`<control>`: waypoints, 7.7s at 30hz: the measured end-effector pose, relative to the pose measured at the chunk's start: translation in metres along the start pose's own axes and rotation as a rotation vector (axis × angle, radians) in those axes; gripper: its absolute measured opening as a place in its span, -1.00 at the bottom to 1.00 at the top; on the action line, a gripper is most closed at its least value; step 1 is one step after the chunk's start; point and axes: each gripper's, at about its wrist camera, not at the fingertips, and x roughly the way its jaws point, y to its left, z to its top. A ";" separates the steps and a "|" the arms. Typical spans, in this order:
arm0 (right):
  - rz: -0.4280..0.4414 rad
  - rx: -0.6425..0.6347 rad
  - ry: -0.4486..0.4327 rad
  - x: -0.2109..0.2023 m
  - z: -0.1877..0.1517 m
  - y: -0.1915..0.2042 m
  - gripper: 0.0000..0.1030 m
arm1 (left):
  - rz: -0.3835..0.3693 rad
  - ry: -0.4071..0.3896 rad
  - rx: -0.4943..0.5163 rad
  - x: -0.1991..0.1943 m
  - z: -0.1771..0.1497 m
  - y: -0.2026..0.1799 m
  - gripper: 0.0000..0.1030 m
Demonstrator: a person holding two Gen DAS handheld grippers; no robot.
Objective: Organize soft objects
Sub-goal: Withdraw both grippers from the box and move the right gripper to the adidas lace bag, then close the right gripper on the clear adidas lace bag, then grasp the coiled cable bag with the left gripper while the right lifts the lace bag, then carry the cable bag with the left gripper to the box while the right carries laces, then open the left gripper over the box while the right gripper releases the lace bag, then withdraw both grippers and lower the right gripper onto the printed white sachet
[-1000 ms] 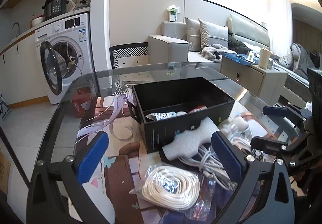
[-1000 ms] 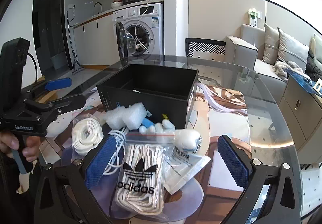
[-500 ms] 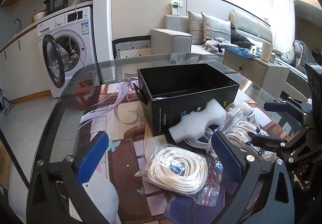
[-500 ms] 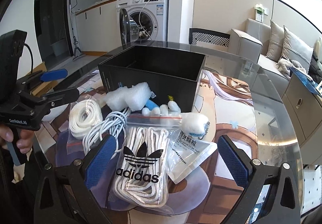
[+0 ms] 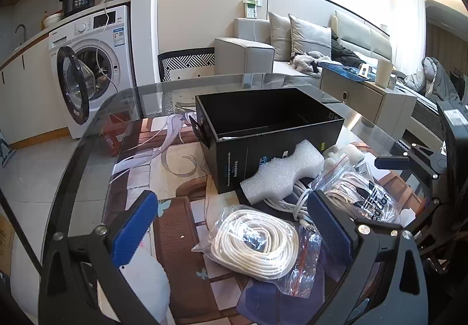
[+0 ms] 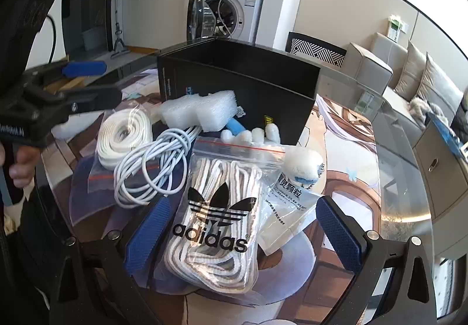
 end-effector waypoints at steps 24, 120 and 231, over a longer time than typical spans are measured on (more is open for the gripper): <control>0.132 0.008 0.035 0.005 -0.013 0.001 0.14 | -0.026 0.021 0.002 0.002 -0.001 -0.001 0.99; 0.092 0.100 -0.178 -0.044 0.009 -0.014 -0.13 | -0.124 0.056 -0.027 -0.020 0.012 0.004 -0.14; 0.020 0.238 -0.111 -0.005 0.055 -0.069 0.99 | -0.056 0.014 -0.076 0.027 0.047 0.001 1.00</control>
